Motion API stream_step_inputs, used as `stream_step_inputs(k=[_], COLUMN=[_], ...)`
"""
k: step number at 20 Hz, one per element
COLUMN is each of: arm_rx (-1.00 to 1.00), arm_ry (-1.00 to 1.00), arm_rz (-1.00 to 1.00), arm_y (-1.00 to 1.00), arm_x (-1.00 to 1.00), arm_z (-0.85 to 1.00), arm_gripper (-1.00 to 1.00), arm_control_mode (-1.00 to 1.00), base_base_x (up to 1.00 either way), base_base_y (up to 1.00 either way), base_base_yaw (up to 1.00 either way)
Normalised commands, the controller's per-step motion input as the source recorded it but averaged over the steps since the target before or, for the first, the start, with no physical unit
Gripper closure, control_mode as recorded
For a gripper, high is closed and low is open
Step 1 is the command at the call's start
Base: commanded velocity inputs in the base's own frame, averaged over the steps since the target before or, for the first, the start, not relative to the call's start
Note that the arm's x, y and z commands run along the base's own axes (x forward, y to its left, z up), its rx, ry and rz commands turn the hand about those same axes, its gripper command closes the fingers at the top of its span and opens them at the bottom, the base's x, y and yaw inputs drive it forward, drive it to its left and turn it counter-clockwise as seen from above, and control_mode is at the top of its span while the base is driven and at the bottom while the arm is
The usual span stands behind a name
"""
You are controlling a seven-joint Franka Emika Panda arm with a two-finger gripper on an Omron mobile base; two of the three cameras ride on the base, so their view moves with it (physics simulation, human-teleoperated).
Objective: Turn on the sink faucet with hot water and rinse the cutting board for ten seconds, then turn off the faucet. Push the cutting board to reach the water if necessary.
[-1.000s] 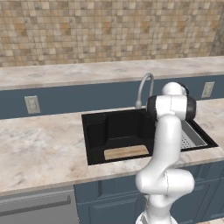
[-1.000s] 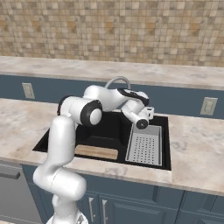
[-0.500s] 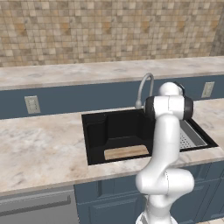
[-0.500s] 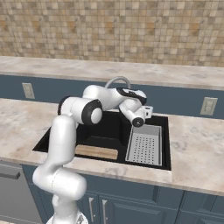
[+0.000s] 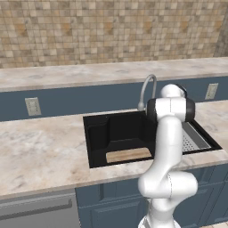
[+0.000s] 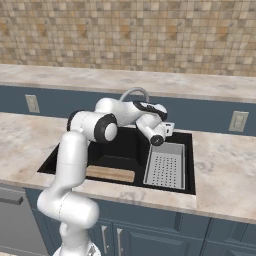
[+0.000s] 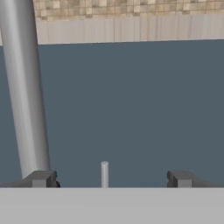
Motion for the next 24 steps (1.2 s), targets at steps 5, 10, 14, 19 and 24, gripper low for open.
stream_step_inputs(k=[5,10,14,19,24], arm_rx=[0.00,0.00,0.00,0.00,0.00], arm_ry=[0.00,0.00,0.00,0.00,0.00], arm_rz=[0.00,0.00,0.00,0.00,0.00], arm_y=[-0.04,-0.01,0.00,0.00,0.00], arm_x=[0.00,0.02,0.08,0.12,0.13], arm_z=[-0.11,-0.05,0.00,-0.01,0.00], arm_gripper=[-1.00,-1.00,-1.00,-1.00,-1.00], arm_control_mode=[-1.00,-1.00,-1.00,-1.00,-1.00], base_base_x=[0.00,0.00,0.00,0.00,0.00], base_base_y=[0.00,0.00,0.00,0.00,0.00], base_base_yaw=[0.00,0.00,0.00,0.00,0.00])
